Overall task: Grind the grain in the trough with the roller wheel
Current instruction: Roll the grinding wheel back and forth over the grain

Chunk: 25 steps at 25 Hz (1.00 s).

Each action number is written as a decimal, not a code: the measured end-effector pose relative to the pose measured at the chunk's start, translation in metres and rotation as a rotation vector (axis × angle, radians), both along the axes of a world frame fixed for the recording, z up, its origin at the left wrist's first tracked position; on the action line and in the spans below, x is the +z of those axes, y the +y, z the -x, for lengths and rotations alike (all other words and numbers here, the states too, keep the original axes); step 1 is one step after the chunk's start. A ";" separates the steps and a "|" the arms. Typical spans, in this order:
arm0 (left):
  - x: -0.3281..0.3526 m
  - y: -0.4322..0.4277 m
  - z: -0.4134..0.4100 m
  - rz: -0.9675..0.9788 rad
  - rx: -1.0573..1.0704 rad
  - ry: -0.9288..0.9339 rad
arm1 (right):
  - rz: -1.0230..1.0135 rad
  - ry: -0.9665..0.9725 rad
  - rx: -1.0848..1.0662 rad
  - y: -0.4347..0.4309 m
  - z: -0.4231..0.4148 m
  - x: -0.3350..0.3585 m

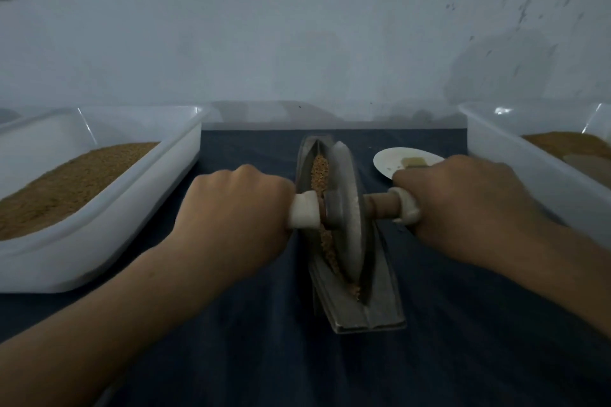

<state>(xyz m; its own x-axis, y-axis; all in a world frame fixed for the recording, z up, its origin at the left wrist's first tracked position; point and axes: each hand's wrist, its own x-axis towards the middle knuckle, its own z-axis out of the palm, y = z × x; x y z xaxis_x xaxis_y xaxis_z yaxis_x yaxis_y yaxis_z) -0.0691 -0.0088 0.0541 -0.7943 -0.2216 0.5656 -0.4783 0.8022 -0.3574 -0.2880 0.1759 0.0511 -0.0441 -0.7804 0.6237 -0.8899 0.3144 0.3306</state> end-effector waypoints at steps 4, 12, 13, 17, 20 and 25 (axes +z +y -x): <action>-0.007 -0.016 0.034 -0.134 0.212 -0.019 | -0.109 -0.112 -0.227 -0.044 0.003 0.006; -0.007 -0.007 0.015 -0.071 0.084 -0.003 | -0.102 -0.055 -0.127 -0.020 0.000 0.001; -0.009 0.002 0.004 -0.054 0.041 0.034 | -0.052 -0.020 -0.093 -0.006 -0.006 -0.003; -0.012 -0.010 0.020 -0.128 0.145 -0.002 | -0.104 -0.049 -0.228 -0.029 -0.006 0.005; 0.005 -0.035 0.059 -0.267 0.246 -0.020 | -0.143 -0.217 -0.287 -0.076 0.002 0.017; -0.006 -0.019 0.032 -0.196 0.165 -0.012 | -0.156 -0.151 -0.184 -0.045 0.006 0.008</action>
